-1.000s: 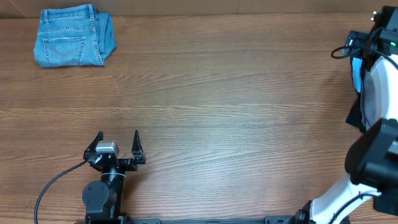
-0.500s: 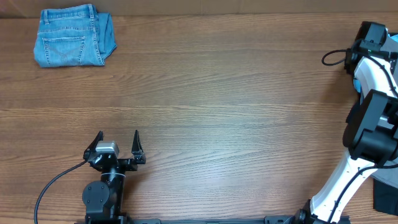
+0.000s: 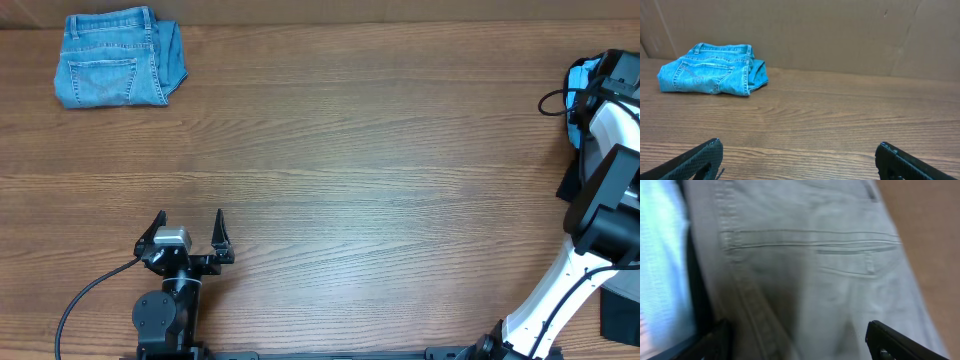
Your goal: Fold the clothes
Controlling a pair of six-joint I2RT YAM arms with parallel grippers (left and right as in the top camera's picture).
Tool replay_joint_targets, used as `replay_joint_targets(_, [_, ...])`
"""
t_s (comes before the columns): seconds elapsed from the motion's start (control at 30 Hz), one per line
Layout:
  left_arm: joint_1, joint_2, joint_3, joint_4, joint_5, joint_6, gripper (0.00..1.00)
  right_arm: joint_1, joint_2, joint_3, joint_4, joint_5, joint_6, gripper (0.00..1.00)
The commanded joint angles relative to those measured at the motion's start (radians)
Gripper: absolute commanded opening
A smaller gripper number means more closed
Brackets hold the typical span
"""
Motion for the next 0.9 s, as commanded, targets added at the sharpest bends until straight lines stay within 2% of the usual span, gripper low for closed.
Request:
replay_joint_targets(0.0, [0.006,-0.011,-0.004,0.001,0.010,0.022,1.00,0.010,0.018,0.019,0.010,-0.081,0.007,0.94])
replay_joint_targets(0.27, [0.006,-0.011,-0.004,0.001,0.010,0.022,1.00,0.013,0.018,0.019,0.026,-0.109,0.008,0.97])
replay_joint_targets(0.57, [0.006,-0.011,-0.004,0.001,0.010,0.022,1.00,-0.002,0.019,0.019,0.021,-0.139,0.031,0.84])
replay_joint_targets(0.77, [0.006,-0.011,-0.004,0.001,0.010,0.022,1.00,-0.031,0.020,0.018,0.005,-0.140,0.034,0.83])
replay_joint_targets(0.87, [0.006,-0.011,-0.004,0.001,0.010,0.022,1.00,-0.039,0.021,0.017,0.002,-0.147,0.033,0.78])
